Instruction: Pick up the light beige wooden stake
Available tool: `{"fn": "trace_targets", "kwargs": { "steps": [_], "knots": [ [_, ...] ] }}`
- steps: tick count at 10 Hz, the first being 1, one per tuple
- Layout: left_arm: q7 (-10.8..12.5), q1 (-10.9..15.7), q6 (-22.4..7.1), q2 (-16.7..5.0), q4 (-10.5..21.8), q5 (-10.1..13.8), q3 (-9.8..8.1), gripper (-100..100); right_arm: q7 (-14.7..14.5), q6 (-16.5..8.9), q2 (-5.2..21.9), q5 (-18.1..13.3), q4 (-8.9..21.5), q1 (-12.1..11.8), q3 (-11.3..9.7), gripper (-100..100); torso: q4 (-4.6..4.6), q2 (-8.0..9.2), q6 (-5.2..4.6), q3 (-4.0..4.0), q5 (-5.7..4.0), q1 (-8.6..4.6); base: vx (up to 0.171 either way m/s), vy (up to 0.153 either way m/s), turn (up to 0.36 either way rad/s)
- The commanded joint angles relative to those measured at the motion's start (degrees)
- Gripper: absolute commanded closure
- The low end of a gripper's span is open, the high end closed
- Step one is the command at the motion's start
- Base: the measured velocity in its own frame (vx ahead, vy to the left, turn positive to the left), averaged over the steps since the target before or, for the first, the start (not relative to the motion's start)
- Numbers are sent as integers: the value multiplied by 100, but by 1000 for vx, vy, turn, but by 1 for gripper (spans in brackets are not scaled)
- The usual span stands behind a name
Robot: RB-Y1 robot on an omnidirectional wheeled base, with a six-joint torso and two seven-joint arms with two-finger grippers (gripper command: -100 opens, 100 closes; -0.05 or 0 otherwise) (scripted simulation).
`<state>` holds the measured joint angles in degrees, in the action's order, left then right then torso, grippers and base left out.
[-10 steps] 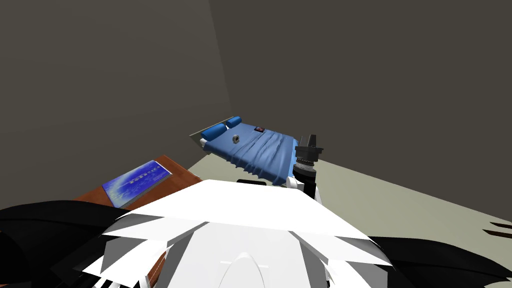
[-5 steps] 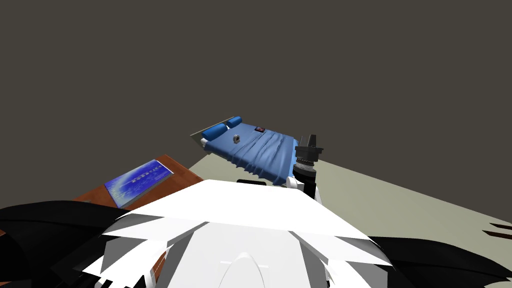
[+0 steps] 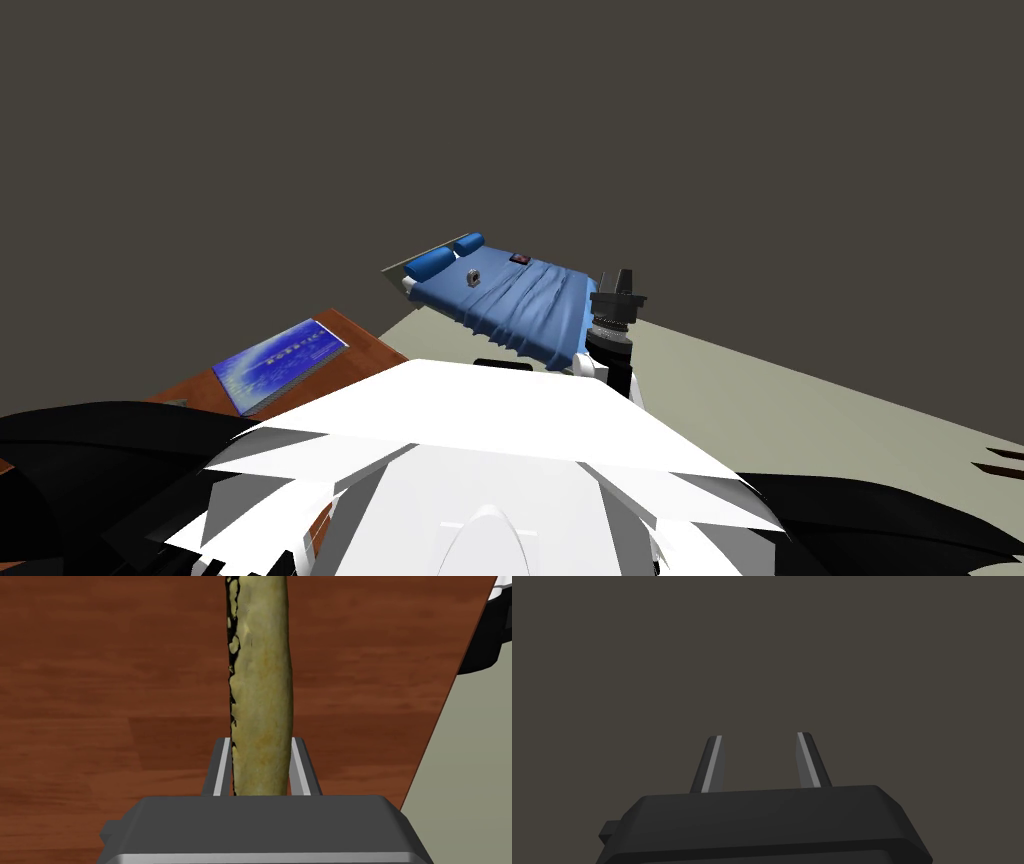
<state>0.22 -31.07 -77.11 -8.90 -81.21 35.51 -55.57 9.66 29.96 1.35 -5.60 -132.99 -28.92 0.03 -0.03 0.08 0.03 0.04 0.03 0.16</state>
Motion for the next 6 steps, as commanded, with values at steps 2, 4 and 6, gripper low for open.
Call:
{"fn": "trace_targets", "kwargs": {
  "steps": [2,4,6],
  "knots": [
    [0,0,0,1,0,0,0,100,0,0,0,0,0,0,0,0,0,0,0,0,0,2,0,0,0],
    [-3,-64,-169,-34,-156,61,-103,100,0,0,0,0,0,0,0,0,0,0,0,0,-1,2,4,-5,-10],
    [-9,-138,-349,-49,-321,125,-206,100,0,0,0,0,0,0,0,0,1,-3,-1,-2,-7,-7,10,-15,-16]
  ]
}}
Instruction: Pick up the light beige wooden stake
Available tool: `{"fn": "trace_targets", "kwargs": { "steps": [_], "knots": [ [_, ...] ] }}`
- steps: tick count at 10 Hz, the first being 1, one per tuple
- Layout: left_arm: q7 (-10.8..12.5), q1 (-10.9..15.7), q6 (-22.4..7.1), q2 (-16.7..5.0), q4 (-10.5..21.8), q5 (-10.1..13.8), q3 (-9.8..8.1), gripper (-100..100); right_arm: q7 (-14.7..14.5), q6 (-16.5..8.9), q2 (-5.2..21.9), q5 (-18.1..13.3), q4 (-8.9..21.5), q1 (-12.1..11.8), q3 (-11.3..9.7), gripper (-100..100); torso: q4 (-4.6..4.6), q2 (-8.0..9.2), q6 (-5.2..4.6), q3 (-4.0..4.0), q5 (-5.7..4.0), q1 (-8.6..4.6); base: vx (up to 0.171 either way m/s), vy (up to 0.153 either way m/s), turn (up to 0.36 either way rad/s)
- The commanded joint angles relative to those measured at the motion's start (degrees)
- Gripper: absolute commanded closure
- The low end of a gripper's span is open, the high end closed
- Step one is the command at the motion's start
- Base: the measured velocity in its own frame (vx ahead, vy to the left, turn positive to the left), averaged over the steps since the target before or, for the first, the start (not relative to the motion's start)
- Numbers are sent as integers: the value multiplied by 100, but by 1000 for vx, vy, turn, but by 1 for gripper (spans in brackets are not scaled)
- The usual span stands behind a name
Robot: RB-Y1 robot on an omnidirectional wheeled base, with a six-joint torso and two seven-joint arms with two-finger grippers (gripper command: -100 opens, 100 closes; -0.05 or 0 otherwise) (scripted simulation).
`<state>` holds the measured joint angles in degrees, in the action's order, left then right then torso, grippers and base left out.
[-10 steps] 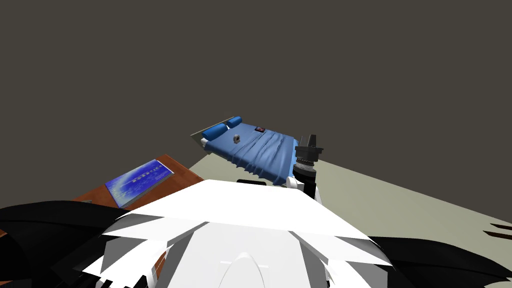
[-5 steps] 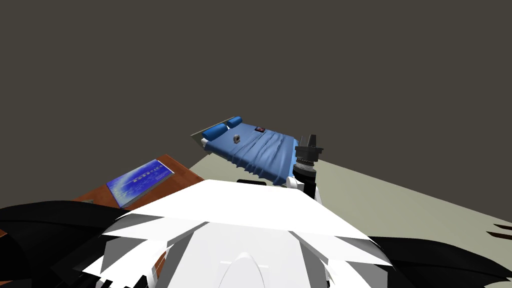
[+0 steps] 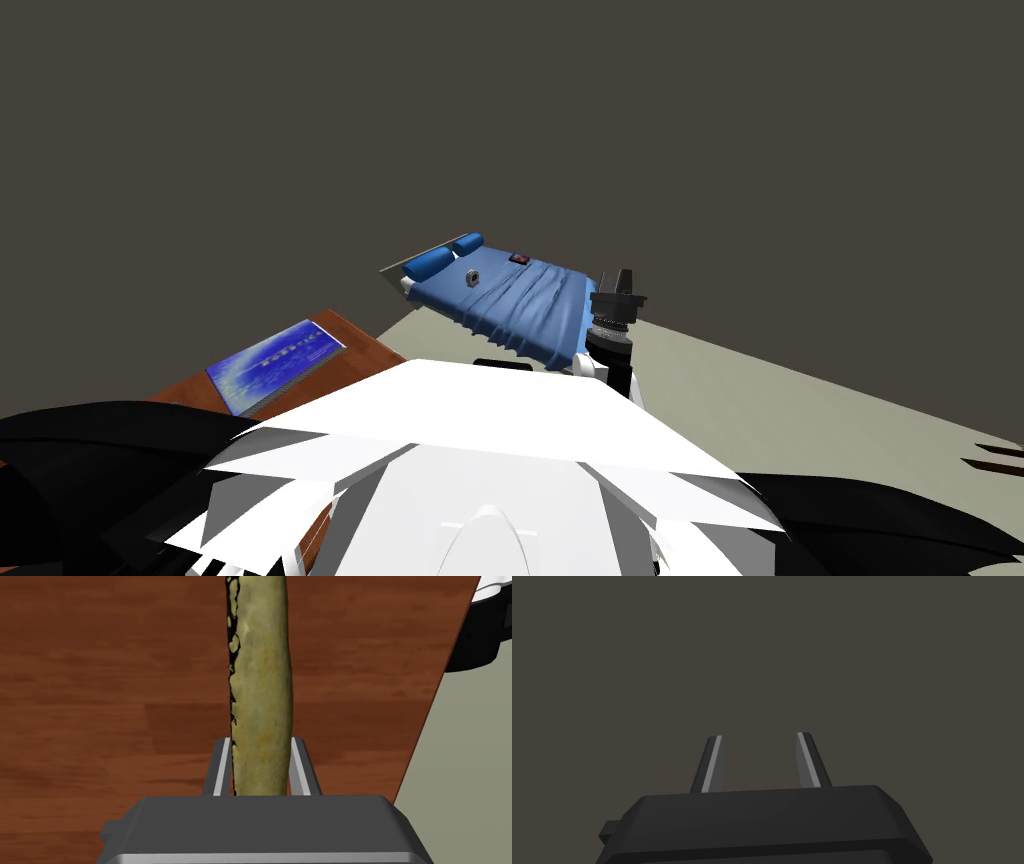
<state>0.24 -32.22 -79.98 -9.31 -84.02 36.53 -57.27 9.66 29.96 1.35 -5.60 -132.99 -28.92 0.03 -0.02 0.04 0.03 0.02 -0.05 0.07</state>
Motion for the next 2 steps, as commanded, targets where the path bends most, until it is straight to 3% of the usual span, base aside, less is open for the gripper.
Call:
{"fn": "trace_targets", "kwargs": {
  "steps": [1,2],
  "knots": [
    [0,0,0,0,0,0,0,100,0,0,0,0,0,0,0,0,0,0,0,0,0,0,4,-6,1],
    [-2,-5,-22,-5,-11,5,-9,0,0,0,0,0,0,0,0,0,-1,1,-1,1,4,3,0,0,0]
  ]
}}
